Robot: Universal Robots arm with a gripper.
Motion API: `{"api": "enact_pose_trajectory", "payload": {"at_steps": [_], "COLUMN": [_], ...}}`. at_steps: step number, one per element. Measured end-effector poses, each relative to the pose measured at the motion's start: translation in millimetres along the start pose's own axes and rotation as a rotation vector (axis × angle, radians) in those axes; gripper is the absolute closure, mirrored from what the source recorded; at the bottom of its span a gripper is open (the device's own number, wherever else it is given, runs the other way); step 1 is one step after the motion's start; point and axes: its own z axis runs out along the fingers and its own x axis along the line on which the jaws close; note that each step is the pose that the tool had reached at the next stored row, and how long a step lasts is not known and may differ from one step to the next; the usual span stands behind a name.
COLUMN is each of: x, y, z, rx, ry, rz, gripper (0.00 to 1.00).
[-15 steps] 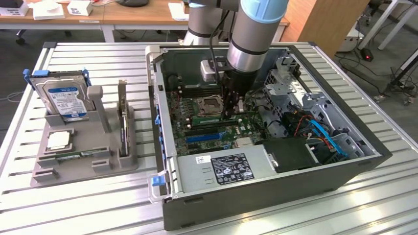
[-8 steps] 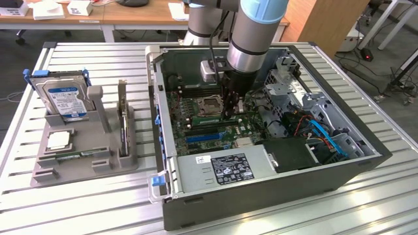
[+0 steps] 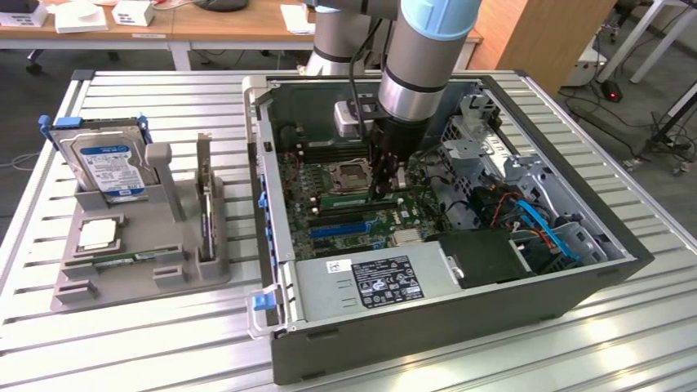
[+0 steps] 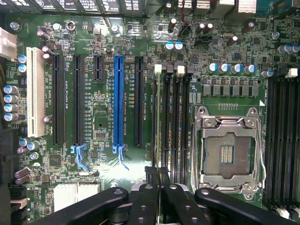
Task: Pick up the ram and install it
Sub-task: 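Insert the ram into the slot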
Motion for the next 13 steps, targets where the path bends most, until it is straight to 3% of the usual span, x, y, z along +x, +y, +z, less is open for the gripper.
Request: {"api": "enact_pose_trajectory", "payload": {"at_steps": [13], "x": [0.1], "y": [-0.1], "z": [3.6], "rx": [0.0017], "ry": [-0.0002], "rz": [0.000], "gripper": [0.89]}}
